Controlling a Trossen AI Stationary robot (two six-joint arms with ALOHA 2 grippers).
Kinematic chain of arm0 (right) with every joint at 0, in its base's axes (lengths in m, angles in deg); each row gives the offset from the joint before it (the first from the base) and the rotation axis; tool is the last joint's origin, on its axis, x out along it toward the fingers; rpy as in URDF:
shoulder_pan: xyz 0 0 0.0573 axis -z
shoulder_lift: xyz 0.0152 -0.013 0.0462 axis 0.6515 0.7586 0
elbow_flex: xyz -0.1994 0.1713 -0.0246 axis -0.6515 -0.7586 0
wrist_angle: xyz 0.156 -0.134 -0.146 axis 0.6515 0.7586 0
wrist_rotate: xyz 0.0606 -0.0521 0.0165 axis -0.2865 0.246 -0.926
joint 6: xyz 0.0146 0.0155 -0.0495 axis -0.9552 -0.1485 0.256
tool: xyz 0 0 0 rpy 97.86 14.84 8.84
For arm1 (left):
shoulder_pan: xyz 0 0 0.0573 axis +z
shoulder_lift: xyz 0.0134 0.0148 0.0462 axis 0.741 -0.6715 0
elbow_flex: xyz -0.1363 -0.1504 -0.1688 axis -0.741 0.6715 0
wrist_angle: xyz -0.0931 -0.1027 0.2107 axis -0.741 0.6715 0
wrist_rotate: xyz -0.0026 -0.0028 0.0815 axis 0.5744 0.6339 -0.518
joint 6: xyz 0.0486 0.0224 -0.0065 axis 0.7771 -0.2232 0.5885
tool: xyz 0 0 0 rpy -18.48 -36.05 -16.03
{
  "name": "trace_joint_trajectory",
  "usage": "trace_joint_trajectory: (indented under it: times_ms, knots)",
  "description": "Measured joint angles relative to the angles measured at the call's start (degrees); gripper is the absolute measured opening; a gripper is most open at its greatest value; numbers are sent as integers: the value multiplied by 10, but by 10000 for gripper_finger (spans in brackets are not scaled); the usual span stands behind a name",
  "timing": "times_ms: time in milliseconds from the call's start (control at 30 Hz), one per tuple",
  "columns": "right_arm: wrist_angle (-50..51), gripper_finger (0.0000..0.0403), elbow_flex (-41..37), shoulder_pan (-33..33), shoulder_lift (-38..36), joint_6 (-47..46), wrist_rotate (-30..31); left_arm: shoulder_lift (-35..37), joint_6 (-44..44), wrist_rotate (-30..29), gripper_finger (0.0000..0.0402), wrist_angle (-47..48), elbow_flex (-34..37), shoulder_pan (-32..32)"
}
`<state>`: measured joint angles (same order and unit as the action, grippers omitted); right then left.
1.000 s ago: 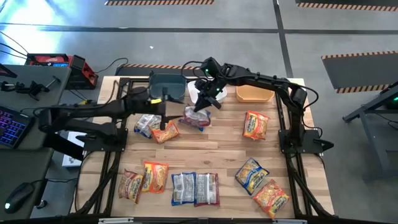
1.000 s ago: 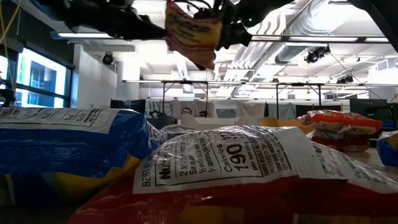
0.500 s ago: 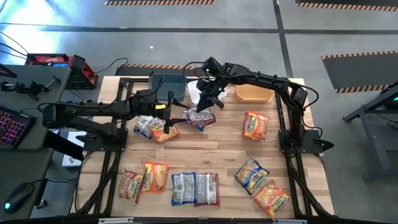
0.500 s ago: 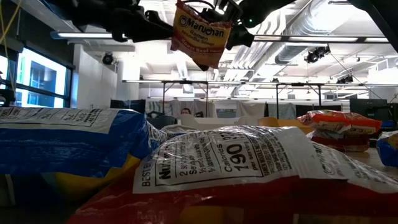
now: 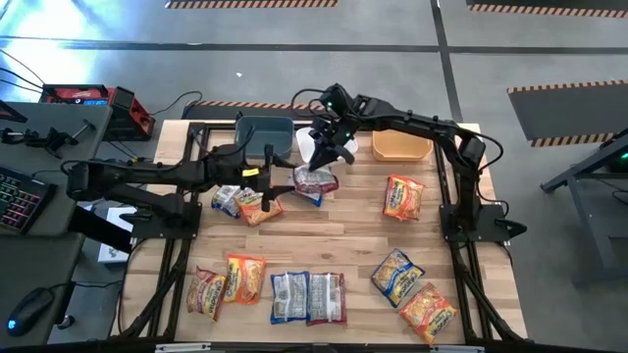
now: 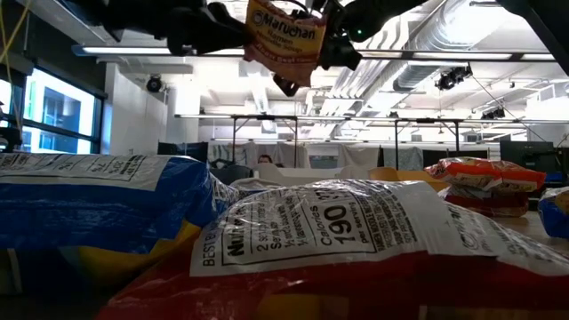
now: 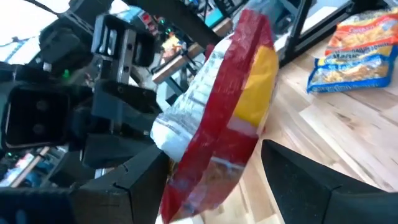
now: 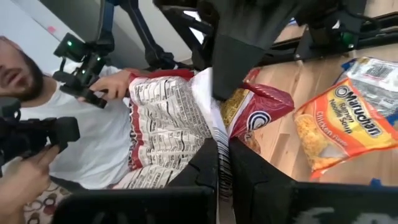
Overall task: Sort Maruchan noodles
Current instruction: Put the top middle red noodle pack into the white bin
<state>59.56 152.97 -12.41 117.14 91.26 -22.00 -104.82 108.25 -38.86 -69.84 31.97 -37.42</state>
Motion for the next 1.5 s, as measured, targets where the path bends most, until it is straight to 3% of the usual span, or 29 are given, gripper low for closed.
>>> trace_joint_trajectory:
  times_ms: [200, 300, 433, 667, 833, 1067, 1267, 1500]
  knots:
    - [-8, 1, 0, -5, 0, -11, -6, 0, 1, -12, 242, -19, 0, 0]
    - [-7, 0, 0, -9, 0, -13, 30, 0, 1, -10, 230, -14, 1, 0]
    - [-6, 0, 0, -10, 0, -34, 102, -1, 1, -5, 191, -7, 2, 0]
    - [-2, 8, 1, -10, 0, -30, 123, -1, -4, -3, 99, 11, 2, 1]
    - [27, 73, 1, -7, -12, 10, 201, -1, -40, -3, 67, 18, 7, 4]
    - [99, 210, 1, 1, -80, 59, 430, 1, -133, 27, 47, -16, 34, 25]
    - [147, 287, 1, -20, -130, 69, 429, 1, -225, 49, 39, -87, 57, 60]
    - [119, 300, 0, -82, -128, 69, 494, 1, -297, 44, 39, -113, 61, 87]
